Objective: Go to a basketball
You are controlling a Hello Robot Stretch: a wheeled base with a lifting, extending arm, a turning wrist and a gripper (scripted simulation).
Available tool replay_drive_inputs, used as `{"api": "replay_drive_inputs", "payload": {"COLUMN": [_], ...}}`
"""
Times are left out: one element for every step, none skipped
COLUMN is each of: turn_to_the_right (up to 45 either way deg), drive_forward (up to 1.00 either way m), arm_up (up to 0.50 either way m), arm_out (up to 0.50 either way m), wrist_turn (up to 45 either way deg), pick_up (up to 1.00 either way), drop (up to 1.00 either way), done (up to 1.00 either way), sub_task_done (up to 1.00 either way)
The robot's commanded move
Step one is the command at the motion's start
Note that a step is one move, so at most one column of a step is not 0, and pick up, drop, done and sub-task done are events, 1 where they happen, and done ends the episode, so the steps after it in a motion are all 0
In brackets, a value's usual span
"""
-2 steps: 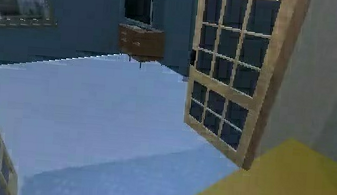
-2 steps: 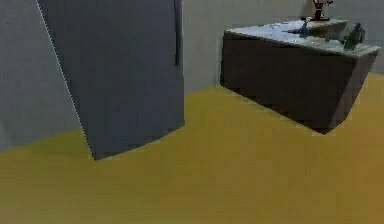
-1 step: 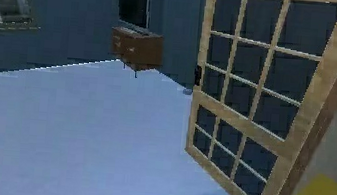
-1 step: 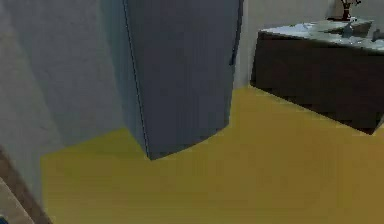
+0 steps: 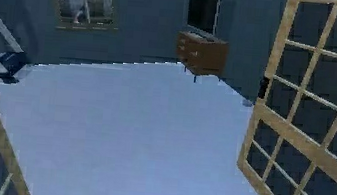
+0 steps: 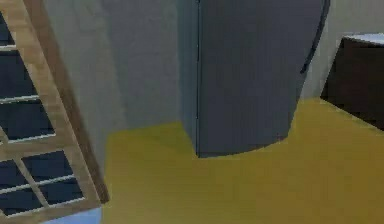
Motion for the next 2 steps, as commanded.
{"api": "replay_drive_inputs", "payload": {"turn_to_the_right": [0.0,-3.0], "drive_forward": [1.00,0.00], "arm_up": [0.00,0.00], "arm_out": [0.00,0.00], "wrist_turn": [0.0,0.0], "pick_up": [0.00,0.00], "drop": [0.00,0.00], "done": [0.00,0.00], "sub_task_done": [0.00,0.00]}}
